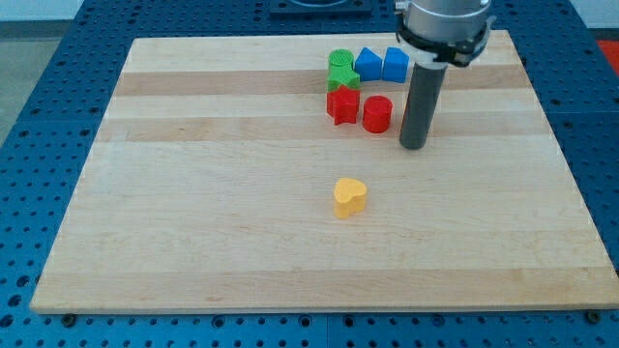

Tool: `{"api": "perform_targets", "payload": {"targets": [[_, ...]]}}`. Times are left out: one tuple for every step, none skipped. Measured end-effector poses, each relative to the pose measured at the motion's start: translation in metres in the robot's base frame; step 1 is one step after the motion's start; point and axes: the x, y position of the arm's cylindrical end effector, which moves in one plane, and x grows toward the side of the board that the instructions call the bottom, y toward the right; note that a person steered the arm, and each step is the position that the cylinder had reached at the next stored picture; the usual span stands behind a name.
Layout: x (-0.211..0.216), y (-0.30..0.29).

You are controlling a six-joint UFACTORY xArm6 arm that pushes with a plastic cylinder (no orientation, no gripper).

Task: Move the yellow heart above to the yellow hexagon

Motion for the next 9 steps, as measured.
{"api": "perform_targets", "payload": {"targets": [[-0.005,-0.002],[0.009,-0.004],[0.048,0.007],[0.093,0.030],[0.126,0.006],[0.127,-0.068],[0.127,-0.136],[0.127,-0.181],[0.127,-0.164]]}}
